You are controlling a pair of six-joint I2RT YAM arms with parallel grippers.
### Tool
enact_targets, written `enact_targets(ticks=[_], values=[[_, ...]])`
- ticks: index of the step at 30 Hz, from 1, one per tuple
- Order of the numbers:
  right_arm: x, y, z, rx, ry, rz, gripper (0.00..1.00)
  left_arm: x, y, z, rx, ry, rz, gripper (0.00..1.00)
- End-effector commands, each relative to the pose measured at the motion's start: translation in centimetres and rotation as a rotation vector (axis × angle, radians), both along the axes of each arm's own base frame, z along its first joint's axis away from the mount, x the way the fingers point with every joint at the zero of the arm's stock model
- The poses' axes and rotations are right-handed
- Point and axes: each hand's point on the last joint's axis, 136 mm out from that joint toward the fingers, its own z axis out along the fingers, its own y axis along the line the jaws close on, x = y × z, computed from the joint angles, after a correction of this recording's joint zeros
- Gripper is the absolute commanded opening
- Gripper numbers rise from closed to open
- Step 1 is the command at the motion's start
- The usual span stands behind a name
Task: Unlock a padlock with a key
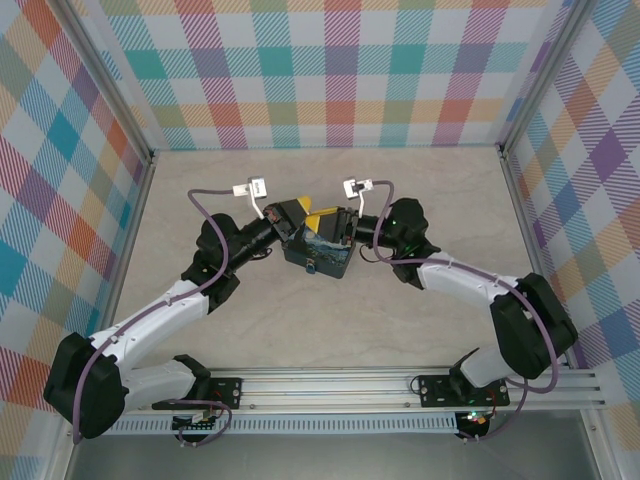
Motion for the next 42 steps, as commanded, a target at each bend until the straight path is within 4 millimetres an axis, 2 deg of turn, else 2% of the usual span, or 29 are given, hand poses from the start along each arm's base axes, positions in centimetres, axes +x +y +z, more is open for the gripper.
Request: enact_targets(ticks=[1, 6, 13, 19, 24, 27, 32, 35, 38, 42], values=[[0.1, 0.0, 2.7, 0.062, -0.063, 0.005, 0.43, -0.7, -0.3, 2.1, -0.04, -0.056, -0.027, 0.0], [0.5, 0.2, 2.8, 0.064, -0.058, 0.002, 0.34, -0.7, -0.4, 2.0, -0.04, -0.052, -0.03, 0.0], [0.7, 0.4, 2.2, 0.05, -0.046, 0.001, 0.1, -0.6, -0.3, 2.0, -0.044, -0.05, -0.023, 0.0], [0.2, -0.3, 0.7, -0.031, -0.052, -0.015, 0.04, -0.4, 0.5, 2.4, 0.0, -0.058, 0.028, 0.0], [-0.6, -1.5, -1.8, -0.184, -0.105, -0.035, 0.05, -1.1, 1.6, 3.5, 0.066, -0.065, 0.035, 0.2], [-1.3, -2.0, -2.5, -0.245, -0.157, -0.011, 0.05, -1.6, 1.6, 3.6, 0.102, -0.068, -0.003, 0.33], [-2.8, -2.3, -2.7, -0.31, -0.256, 0.052, 0.05, -3.3, 0.9, 3.5, 0.159, -0.11, -0.115, 0.49], [-3.3, -2.5, -2.5, -0.33, -0.296, 0.073, 0.05, -5.0, 0.0, 3.5, 0.191, -0.166, -0.222, 0.58], [-3.9, -2.5, -2.0, -0.323, -0.316, 0.101, 0.05, -6.2, -0.6, 2.9, 0.237, -0.195, -0.306, 0.62], [-4.1, -2.5, -1.4, -0.308, -0.33, 0.103, 0.05, -6.8, -1.3, 1.5, 0.293, -0.199, -0.379, 0.6]])
